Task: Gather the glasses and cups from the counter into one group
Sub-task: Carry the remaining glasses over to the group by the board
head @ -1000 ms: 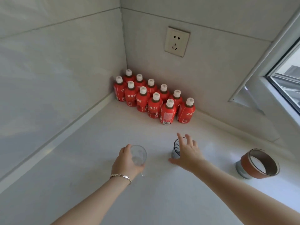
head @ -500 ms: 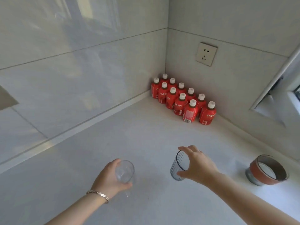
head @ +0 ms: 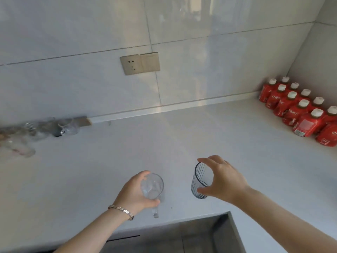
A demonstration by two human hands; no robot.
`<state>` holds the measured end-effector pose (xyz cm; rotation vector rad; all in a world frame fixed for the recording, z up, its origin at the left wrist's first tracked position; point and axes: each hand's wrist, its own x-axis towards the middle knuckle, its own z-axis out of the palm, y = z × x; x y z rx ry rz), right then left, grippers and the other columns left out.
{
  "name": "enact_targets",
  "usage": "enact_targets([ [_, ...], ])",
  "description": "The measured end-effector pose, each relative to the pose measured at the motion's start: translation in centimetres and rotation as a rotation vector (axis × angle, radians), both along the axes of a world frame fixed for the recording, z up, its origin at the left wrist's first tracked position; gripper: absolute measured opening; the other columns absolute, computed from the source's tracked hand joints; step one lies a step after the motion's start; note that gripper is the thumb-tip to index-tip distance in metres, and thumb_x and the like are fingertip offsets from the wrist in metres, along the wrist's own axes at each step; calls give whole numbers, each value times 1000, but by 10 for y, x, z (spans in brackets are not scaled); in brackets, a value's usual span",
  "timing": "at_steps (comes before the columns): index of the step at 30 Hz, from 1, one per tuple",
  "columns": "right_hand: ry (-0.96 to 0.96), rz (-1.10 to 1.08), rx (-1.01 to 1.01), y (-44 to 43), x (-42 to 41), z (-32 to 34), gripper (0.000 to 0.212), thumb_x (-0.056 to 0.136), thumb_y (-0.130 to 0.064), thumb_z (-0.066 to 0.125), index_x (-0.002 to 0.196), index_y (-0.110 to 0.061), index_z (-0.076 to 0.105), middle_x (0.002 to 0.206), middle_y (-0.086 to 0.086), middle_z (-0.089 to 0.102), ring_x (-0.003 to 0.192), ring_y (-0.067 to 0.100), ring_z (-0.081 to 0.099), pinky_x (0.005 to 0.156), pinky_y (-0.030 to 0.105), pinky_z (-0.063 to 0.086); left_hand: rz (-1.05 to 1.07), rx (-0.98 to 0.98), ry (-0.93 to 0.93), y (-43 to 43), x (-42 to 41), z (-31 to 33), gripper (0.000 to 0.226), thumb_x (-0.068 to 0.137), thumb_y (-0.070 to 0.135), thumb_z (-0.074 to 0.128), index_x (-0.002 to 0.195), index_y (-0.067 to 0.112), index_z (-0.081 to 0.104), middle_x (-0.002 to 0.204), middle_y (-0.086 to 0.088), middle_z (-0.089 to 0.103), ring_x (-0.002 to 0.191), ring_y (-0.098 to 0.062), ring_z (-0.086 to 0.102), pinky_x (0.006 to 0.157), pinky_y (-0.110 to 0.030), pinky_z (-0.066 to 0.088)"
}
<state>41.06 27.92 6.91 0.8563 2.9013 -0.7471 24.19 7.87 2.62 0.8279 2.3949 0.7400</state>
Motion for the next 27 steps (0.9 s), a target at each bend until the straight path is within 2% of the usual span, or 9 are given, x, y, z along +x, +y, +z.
enact_targets([
  [4,-1,145,17,-68,-57,5,82,66,-45,74,137,-40,34,135,-11,42,120,16,47,92,27,44,139,30,30,-89,-33,11,91,54,30,86,133,28,40,125,8,51,112,-10,50,92,-18,36],
  [10,-17,273,33,-183,-161,7,82,64,-48,73,137,-41,35,135,-12,42,120,15,48,91,25,43,310,91,61,-227,-110,22,90,54,29,86,132,28,41,121,9,50,104,-7,48,88,-17,35],
  [16,-40,288,-10,-285,-262,2,82,65,-47,76,136,-39,36,135,-9,42,118,15,51,86,25,44,307,57,106,-338,-190,29,93,58,32,81,138,27,33,135,6,46,122,-12,46,91,-17,33],
  [22,-60,285,-27,-338,-339,-4,82,65,-44,77,136,-37,36,135,-7,43,119,17,51,90,28,45,307,-29,116,-396,-267,28,93,57,31,80,138,25,33,132,2,46,118,-16,49,90,-22,38],
  [27,-60,267,-23,-345,-398,-16,83,64,-44,78,136,-37,37,135,-6,44,118,17,51,89,28,46,296,-67,145,-400,-337,19,87,57,28,81,133,19,39,131,-3,42,117,-19,49,92,-23,39],
])
